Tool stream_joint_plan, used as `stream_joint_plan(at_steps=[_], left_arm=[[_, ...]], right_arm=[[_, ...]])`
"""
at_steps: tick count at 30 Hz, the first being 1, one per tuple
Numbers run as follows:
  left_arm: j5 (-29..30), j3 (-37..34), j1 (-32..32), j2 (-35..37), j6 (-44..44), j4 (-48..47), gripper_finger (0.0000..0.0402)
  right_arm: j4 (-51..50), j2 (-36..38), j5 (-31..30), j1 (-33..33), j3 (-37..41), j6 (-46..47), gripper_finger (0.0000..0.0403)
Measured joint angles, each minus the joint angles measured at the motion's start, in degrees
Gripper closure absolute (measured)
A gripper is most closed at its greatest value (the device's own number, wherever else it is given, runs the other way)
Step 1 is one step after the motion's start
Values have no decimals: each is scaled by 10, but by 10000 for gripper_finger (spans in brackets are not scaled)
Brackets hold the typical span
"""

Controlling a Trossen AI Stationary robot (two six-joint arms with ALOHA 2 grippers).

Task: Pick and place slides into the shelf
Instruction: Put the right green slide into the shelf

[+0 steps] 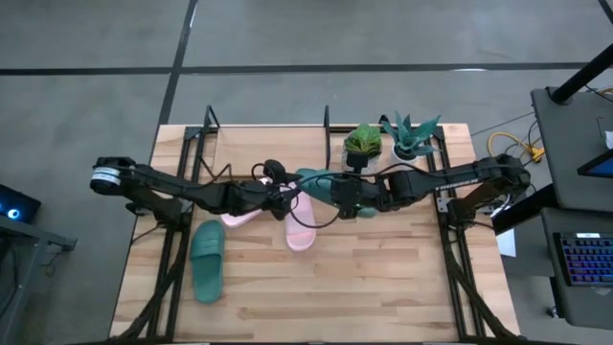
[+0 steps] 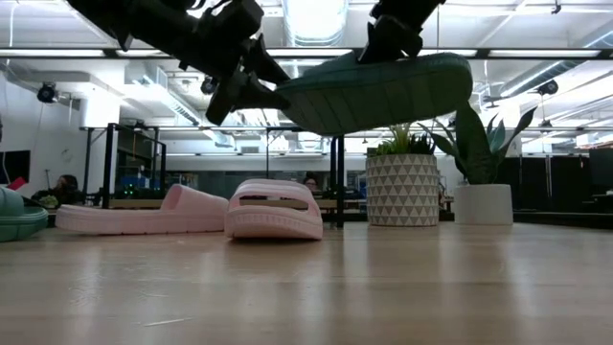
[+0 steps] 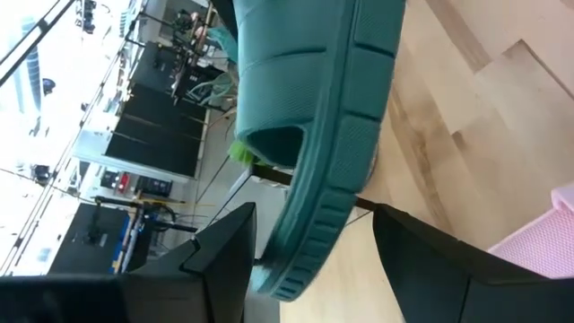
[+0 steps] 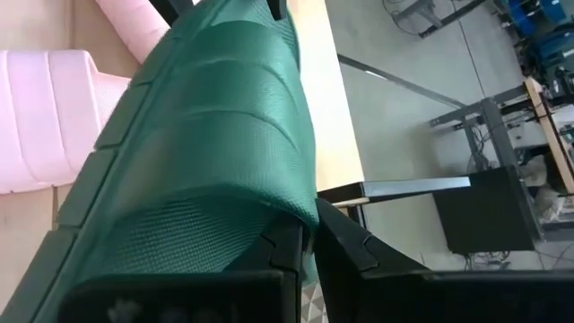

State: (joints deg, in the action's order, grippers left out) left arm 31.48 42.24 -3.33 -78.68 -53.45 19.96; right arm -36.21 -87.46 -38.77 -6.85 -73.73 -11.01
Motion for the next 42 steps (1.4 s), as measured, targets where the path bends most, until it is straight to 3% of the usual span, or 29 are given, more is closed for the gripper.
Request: stream_joint_plan(at_steps=[10, 13, 20, 28, 36, 42], left_arm=[[-1, 11, 0, 0, -9, 1, 215], [-1, 11, 0, 0, -16, 0, 249], [-10, 6, 0, -1, -63, -2, 374], [-31, -5, 5, 3, -76, 4, 374], [-29, -47, 15, 41, -75, 2, 374], [-96, -102, 25, 105, -69, 24, 374]], right_arm=[[27, 0, 15, 0, 0, -10, 390], [27, 0, 14, 0, 0, -10, 390], [30, 1, 13, 0, 0, -12, 390], [16, 5, 13, -3, 0, -43, 381], [-33, 32, -42, -5, 0, -32, 308], [-37, 89, -22, -31, 0, -33, 266]])
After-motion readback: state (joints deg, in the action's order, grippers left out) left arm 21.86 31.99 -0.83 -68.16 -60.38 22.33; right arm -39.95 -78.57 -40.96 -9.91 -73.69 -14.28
